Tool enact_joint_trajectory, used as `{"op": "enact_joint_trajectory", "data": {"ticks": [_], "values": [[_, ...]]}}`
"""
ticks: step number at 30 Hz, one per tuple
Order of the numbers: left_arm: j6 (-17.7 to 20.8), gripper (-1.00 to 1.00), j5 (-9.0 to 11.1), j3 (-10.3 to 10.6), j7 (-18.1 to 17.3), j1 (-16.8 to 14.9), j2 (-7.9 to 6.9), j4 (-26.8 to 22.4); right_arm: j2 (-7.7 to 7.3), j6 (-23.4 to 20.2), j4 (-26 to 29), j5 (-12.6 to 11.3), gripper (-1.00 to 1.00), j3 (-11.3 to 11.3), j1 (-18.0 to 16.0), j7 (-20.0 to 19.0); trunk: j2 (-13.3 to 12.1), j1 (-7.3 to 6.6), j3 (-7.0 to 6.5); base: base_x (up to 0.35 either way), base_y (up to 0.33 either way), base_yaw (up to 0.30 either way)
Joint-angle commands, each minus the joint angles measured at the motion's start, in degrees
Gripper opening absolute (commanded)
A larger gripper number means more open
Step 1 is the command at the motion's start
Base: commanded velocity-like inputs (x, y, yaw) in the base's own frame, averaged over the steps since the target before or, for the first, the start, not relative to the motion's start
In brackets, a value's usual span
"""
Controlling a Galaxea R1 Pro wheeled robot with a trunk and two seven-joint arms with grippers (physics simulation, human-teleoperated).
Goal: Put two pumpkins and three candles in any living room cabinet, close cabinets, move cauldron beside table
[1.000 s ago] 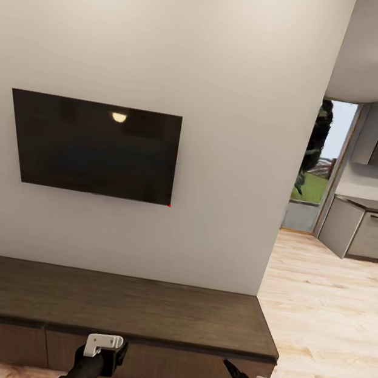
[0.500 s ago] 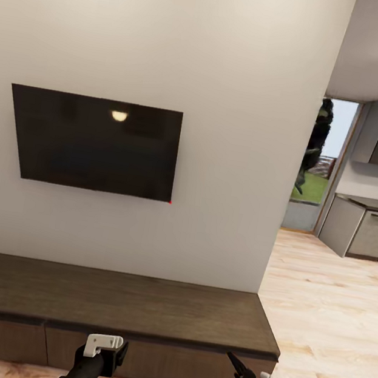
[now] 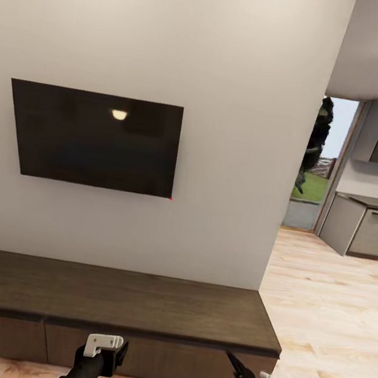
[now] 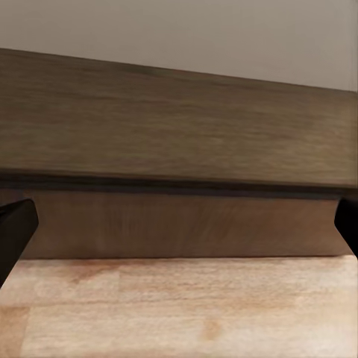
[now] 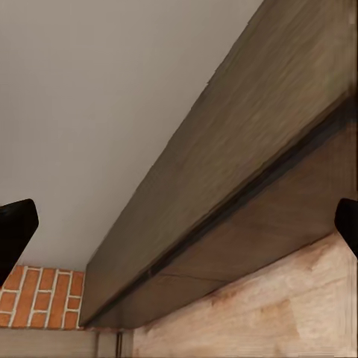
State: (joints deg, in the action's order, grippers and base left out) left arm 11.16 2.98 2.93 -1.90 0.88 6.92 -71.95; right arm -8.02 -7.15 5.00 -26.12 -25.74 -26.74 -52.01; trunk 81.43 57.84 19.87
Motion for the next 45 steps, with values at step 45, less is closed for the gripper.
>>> {"op": "enact_joint_trajectory", "data": {"ticks": [45], "values": [[0.35,1.00,0.24,-0.03,-0.22,0.06,0.02,-0.12,4.17,1.86,-0.46,-0.84,1.00,-14.49,-0.07,11.31,18.10,9.89,8.14,0.000,0.000,0.000]]}}
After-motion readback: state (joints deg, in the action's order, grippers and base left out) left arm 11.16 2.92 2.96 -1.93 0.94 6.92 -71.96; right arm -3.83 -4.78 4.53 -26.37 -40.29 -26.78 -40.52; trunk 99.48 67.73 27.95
